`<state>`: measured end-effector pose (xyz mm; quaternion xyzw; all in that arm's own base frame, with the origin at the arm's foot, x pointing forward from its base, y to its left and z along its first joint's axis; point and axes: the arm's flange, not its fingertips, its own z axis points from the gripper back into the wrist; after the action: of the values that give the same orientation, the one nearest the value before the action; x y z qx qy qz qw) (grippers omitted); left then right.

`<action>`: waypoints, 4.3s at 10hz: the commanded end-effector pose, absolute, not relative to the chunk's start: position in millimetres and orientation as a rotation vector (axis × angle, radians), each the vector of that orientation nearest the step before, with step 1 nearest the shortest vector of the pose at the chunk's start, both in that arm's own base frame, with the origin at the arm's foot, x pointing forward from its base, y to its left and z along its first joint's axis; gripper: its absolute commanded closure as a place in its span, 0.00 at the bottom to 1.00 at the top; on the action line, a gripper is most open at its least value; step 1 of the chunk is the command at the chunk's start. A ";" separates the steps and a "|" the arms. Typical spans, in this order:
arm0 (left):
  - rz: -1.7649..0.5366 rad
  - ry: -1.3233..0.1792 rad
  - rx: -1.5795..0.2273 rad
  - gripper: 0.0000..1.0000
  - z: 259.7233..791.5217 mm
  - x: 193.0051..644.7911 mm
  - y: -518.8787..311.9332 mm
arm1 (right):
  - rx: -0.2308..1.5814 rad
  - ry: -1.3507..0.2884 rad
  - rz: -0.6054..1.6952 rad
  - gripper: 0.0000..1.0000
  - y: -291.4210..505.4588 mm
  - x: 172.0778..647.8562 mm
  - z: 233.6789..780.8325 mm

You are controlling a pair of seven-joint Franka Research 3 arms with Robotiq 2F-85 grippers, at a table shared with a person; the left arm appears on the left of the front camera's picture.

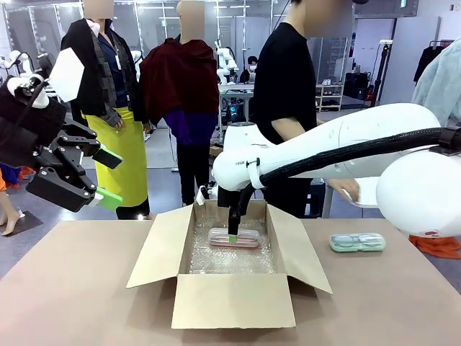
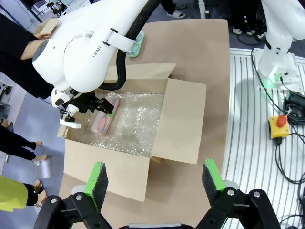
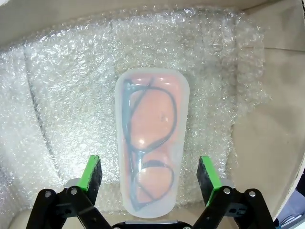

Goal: Pack the glasses set securely to prepare it for shipping.
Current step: Put the Glasses case from the right side of the table into the Package Box.

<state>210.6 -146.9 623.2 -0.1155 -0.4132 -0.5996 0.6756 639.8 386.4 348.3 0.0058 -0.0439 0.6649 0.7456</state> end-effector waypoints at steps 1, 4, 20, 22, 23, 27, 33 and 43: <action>-1.357 -0.917 -0.264 0.00 623.5 209.1 -144.9 | 0.067 -0.143 1.406 0.00 379.1 634.6 373.8; -1.357 -0.917 -0.264 0.00 623.5 209.1 -144.9 | 0.231 -0.285 1.212 0.00 309.1 581.1 436.4; -1.357 -0.917 -0.264 0.00 623.5 209.1 -144.9 | 0.086 -0.528 0.381 0.00 42.3 340.1 540.4; -1.357 -0.917 -0.264 0.00 623.5 209.1 -144.9 | 0.086 -0.528 0.381 0.00 42.3 340.1 540.4; -1.357 -0.917 -0.264 0.00 623.5 209.1 -144.9 | 0.086 -0.528 0.381 0.00 42.3 340.1 540.4; -1.357 -0.917 -0.264 0.00 623.5 209.1 -144.9 | 0.086 -0.528 0.381 0.00 42.3 340.1 540.4; -1.357 -0.917 -0.264 0.00 623.5 209.1 -144.9 | 0.071 -0.469 0.677 0.00 37.4 342.2 544.8; -1.357 -0.917 -0.264 0.00 623.5 209.1 -144.9 | -0.057 -0.264 1.639 0.00 46.8 379.2 554.0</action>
<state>210.7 -146.5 623.0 -0.1149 -0.4131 -0.5991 0.6762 383.6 51.8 556.2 -0.0535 -0.1235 0.7312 0.6688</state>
